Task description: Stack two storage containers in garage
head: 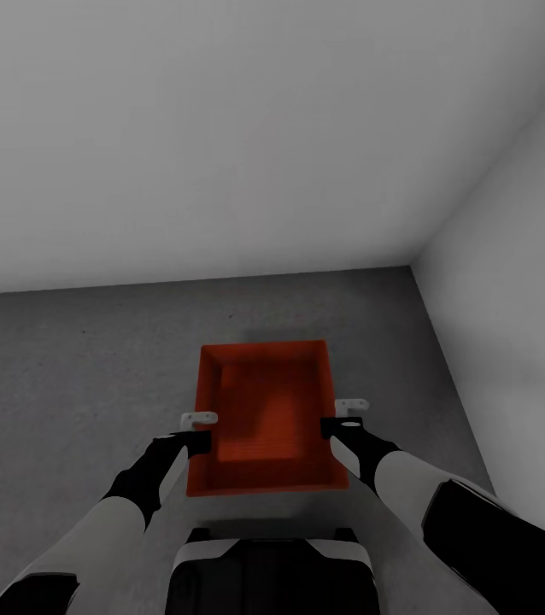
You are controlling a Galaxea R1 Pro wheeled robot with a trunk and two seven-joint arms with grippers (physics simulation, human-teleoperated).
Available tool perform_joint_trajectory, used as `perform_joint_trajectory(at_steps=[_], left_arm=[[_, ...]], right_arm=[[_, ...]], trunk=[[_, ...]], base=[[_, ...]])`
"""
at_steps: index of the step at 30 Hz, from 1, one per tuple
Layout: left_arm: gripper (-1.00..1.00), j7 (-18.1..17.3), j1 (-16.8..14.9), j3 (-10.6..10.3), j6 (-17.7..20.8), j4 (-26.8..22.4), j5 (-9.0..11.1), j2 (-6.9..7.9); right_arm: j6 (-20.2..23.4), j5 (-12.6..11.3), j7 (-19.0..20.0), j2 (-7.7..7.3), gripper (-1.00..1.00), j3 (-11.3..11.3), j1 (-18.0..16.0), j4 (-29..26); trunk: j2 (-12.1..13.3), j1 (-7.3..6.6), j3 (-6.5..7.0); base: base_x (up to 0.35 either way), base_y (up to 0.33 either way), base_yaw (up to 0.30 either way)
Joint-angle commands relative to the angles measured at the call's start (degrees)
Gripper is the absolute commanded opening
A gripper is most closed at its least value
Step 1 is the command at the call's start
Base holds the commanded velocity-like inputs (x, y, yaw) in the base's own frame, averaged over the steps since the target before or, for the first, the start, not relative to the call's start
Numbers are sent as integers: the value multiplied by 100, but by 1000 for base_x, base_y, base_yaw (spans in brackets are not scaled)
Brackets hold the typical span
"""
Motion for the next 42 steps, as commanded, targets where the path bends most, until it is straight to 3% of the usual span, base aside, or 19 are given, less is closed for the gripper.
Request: perform_joint_trajectory(at_steps=[1, 42], left_arm=[[-100, 61, 3, -45, 34, 94, 39, 6], [-100, 61, 3, -45, 34, 95, 39, 9]], right_arm=[[42, 74, -25, -50, -100, -147, -6, -30], [37, 74, -25, -44, -100, -147, -6, -30]], trunk=[[-9, 3, -6], [-9, 3, -6]], base=[[0, 0, 0], [43, 10, 0]])
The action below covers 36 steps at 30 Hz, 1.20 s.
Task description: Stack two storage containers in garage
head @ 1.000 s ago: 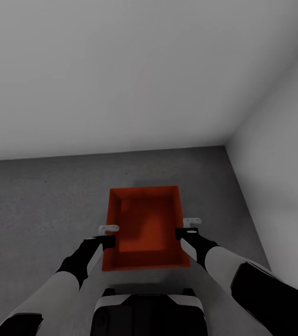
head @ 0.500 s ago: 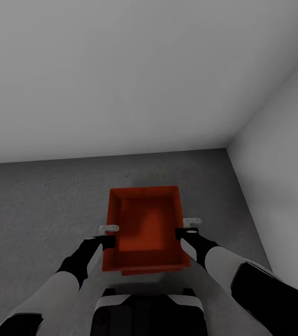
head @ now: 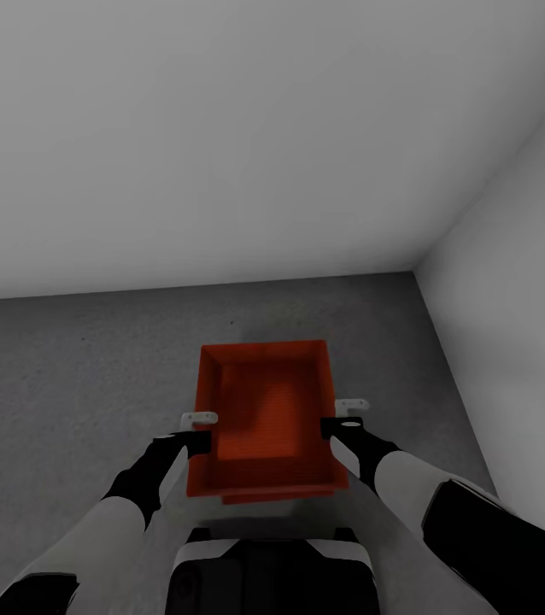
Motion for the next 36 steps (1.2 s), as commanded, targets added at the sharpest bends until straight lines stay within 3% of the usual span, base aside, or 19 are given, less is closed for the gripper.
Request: perform_joint_trajectory(at_steps=[1, 24, 36], left_arm=[[-100, 61, 3, -42, 34, 97, 35, 6], [-100, 61, 3, -42, 34, 97, 35, 5], [-100, 61, 3, -42, 34, 97, 35, 4]], right_arm=[[43, 74, -25, -46, -100, -146, -6, -31], [42, 74, -25, -55, -100, -146, -6, -31], [47, 74, -25, -55, -100, -146, -6, -31]], trunk=[[-9, 3, -6], [-9, 3, -143], [-9, 3, -151]], base=[[0, 0, 0], [0, 0, 0], [0, 0, 0]])
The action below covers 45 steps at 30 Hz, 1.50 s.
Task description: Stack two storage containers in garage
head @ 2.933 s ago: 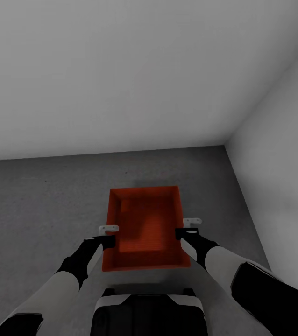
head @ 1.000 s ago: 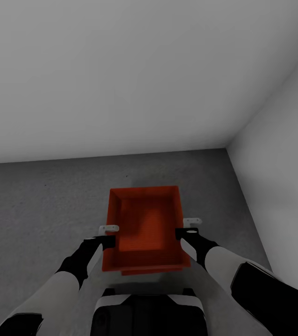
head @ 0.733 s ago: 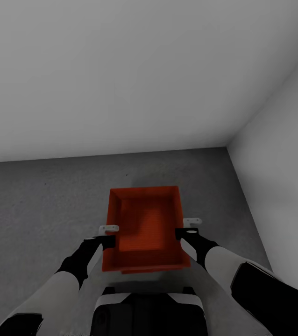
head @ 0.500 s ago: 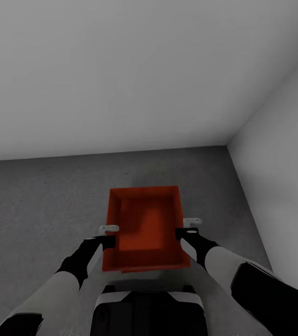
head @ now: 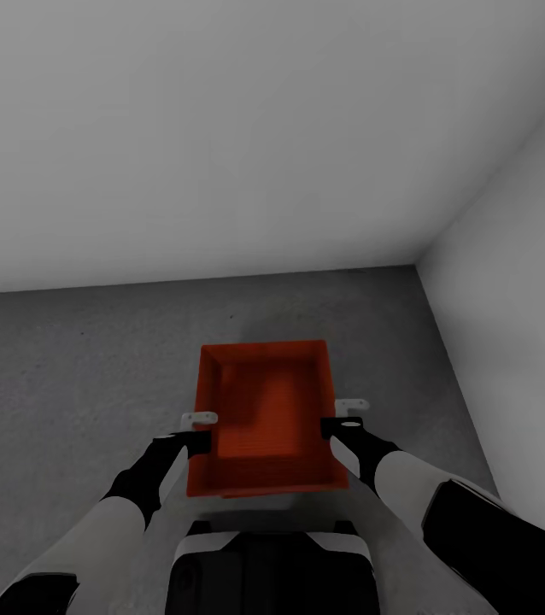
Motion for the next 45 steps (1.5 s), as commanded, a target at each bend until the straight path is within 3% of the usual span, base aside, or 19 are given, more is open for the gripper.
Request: perform_joint_trajectory(at_steps=[1, 19, 45], left_arm=[[-100, 61, 3, -45, 33, 93, 38, 6], [-100, 61, 3, -45, 33, 93, 38, 6], [-100, 61, 3, -45, 33, 84, 38, 6]], right_arm=[[41, 71, -25, -53, -100, -145, -6, -30], [41, 71, -25, -53, -100, -145, -6, -30], [41, 71, -25, -52, -100, -145, -6, -30]], trunk=[[-9, 3, -6], [-9, 3, -89], [-9, 3, -95]], base=[[0, 0, 0], [0, 0, 0], [0, 0, 0]])
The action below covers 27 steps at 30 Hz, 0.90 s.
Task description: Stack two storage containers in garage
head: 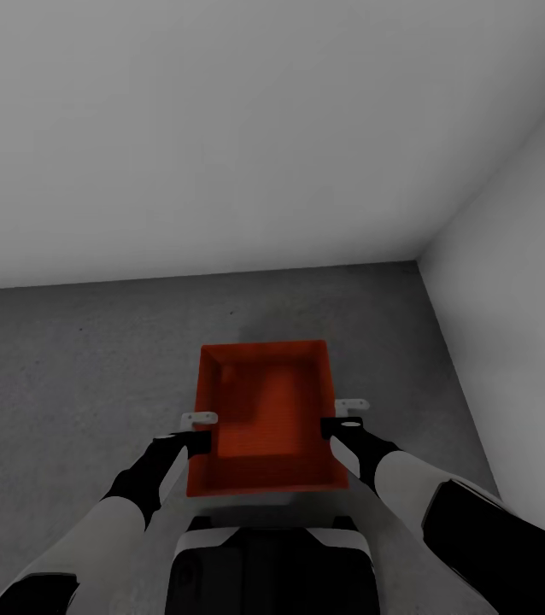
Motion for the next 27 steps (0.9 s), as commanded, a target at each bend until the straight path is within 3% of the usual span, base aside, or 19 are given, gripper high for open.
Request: perform_joint_trajectory(at_steps=[1, 27], left_arm=[[-100, 61, 3, -45, 33, 83, 38, 6], [-100, 62, 3, -45, 69, 72, 43, 6]], right_arm=[[40, 70, -25, -53, -100, -145, -6, -30], [40, 70, -25, -62, -100, -145, -6, -30]], trunk=[[-9, 3, -6], [-9, 3, -6]], base=[[0, 0, 0], [0, 0, 0]])
